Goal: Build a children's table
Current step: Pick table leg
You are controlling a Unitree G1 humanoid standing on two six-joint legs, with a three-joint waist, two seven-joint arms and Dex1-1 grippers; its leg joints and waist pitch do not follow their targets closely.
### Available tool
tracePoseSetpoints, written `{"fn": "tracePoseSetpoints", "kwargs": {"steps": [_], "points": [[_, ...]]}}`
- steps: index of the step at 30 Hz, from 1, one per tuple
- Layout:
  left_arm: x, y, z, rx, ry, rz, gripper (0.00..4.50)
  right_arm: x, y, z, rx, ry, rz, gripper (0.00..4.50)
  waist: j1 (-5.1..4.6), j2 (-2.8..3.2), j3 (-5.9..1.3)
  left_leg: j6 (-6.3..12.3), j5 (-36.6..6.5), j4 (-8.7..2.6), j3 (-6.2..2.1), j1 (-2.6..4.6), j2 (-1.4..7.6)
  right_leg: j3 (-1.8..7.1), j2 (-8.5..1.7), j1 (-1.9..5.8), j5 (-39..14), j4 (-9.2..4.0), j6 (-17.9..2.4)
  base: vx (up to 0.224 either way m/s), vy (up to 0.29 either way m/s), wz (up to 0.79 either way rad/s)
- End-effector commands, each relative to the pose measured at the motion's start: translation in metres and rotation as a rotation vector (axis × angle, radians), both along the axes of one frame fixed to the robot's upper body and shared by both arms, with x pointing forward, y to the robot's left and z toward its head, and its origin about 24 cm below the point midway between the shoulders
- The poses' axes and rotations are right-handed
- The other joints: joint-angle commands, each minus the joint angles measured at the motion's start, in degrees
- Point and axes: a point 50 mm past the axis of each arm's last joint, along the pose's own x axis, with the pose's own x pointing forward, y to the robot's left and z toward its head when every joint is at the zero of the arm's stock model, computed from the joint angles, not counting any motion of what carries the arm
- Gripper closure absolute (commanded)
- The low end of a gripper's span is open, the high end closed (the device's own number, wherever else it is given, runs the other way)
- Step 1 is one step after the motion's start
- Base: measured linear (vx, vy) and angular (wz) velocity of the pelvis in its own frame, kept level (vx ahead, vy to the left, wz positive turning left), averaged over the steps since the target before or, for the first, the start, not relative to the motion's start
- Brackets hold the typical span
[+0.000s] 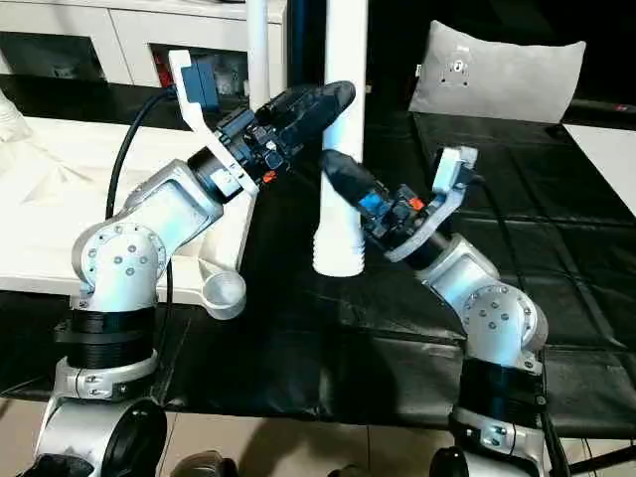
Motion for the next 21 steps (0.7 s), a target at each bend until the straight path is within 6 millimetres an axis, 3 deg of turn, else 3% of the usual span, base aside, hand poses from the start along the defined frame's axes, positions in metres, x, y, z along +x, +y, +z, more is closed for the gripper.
{"fn": "tracePoseSetpoints", "kwargs": {"steps": [1, 4, 5, 6, 9, 13, 14, 16, 21], "points": [[-0.002, -0.008, 0.004, 0.064, -0.071, 0.037, 0.0, 0.008, 0.007, 0.003, -0.208, -0.116, -0.198, 2.66, 0.3, -0.29, -4.58, 0.49, -1.28, -3.7, -0.95, 0.25, 3.37, 2.65, -5.04, 3.46, -3.93, -4.71, -9.46, 0.0, 0.0, 0.0], [0.002, -0.016, 0.004, 0.112, -0.112, 0.098, 0.3, 0.01, 0.015, 0.008, -0.286, -0.21, -0.291, 2.66, 0.12, -0.55, -4.38, 0.55, -1.74, -3.75, -0.72, 0.18, 3.13, 2.89, -4.93, 3.52, -3.43, -4.84, -8.39, 0.0, 0.0, 0.0], [0.003, -0.019, 0.004, 0.112, -0.118, 0.125, 0.37, 0.01, 0.019, 0.009, -0.302, -0.245, -0.312, 2.66, 0.09, -0.31, -4.18, 0.68, -1.95, -3.83, -0.78, 0.12, 3.17, 2.92, -4.93, 3.46, -3.1, -4.75, -8.33, 0.0, 0.0, 0.0], [0.005, -0.022, 0.005, 0.102, -0.117, 0.149, 0.4, 0.009, 0.023, 0.008, -0.305, -0.256, -0.312, 2.66, 0.08, -0.03, -4.28, 0.96, -2.42, -3.81, -0.77, 0.38, 3.23, 2.94, -4.85, 3.37, -2.4, -4.73, -8.73, 0.0, 0.0, 0.0], [0.005, -0.027, 0.007, 0.094, -0.141, 0.19, 0.79, 0.009, 0.032, 0.005, -0.357, -0.3, -0.354, 2.66, -0.15, -0.13, -4.47, 1.7, -1.72, -3.81, -0.88, 0.25, 3.37, 2.84, -4.76, 3.64, 0.79, -4.37, -9.89, 0.0, 0.0, 0.0], [0.006, -0.03, 0.008, 0.061, -0.135, 0.291, 0.97, 0.01, 0.036, 0.006, -0.415, -0.395, -0.513, 2.66, -0.35, -0.18, -4.64, 2.58, -0.7, -3.63, -0.8, 0.1, 3.39, 2.83, -4.87, 3.67, 4.83, -4.03, -11.33, 0.0, 0.0, 0.0], [0.008, -0.03, 0.009, 0.037, -0.132, 0.314, 1.12, 0.01, 0.038, 0.007, -0.415, -0.415, -0.526, 2.66, -0.41, 0.38, -4.45, 3.04, -2.24, -3.71, -0.86, 0.11, 3.4, 2.81, -4.91, 3.51, 3.46, -4.21, -11.71, 0.0, 0.0, 0.0], [0.009, -0.028, 0.011, 0.011, -0.134, 0.344, 1.3, 0.009, 0.04, 0.007, -0.44, -0.46, -0.555, 2.66, -0.63, 0.03, -4.38, 2.74, -4.01, -3.86, -0.84, 0.08, 3.38, 2.83, -4.93, 3.7, 1.22, -4.55, -11.41, 0.0, 0.0, 0.0], [0.011, -0.026, 0.012, 0.007, -0.156, 0.395, 1.72, 0.01, 0.038, 0.006, -0.432, -0.458, -0.623, 2.66, -0.99, 0.08, -4.53, 2.28, -5.47, -3.94, -0.84, 0.22, 3.46, 2.8, -4.79, 3.55, -1.12, -4.71, -10.93, 0.0, 0.0, 0.0]]}}
